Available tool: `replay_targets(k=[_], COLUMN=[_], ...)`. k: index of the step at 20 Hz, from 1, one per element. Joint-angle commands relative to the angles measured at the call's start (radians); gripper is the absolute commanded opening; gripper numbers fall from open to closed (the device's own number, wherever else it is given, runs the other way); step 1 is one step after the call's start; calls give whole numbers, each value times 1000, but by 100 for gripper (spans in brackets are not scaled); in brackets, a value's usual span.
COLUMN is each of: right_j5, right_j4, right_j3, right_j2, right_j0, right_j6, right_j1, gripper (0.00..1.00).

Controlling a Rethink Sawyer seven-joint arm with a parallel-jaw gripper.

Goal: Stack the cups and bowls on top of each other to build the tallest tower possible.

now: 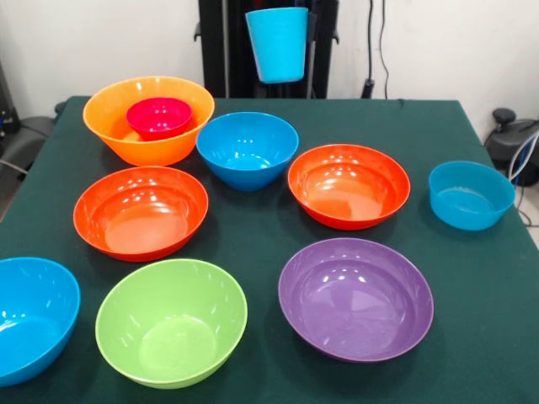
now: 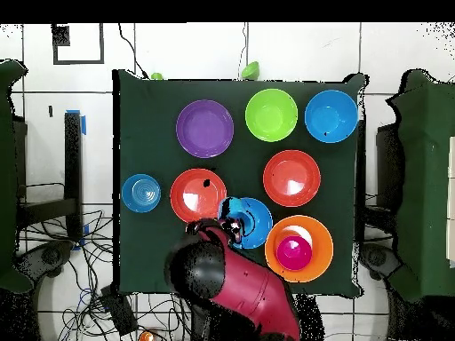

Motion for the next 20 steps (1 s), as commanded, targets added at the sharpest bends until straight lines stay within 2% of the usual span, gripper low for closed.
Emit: replay_targets(k=[1,4,8,14,20], right_j5=[-60,-37,12,57,99], right_j4=[-181,-227,-260,-376,-489], right_j3=[142,88,100,13,-63], right_j2=[190,174,205,127,57], right_j0=[-17,-16,-54,-18,-15], right_j6=[-11,23,31,42,25], right_j1=[-15,24,46,149,202], gripper=[0,0,0,0,0])
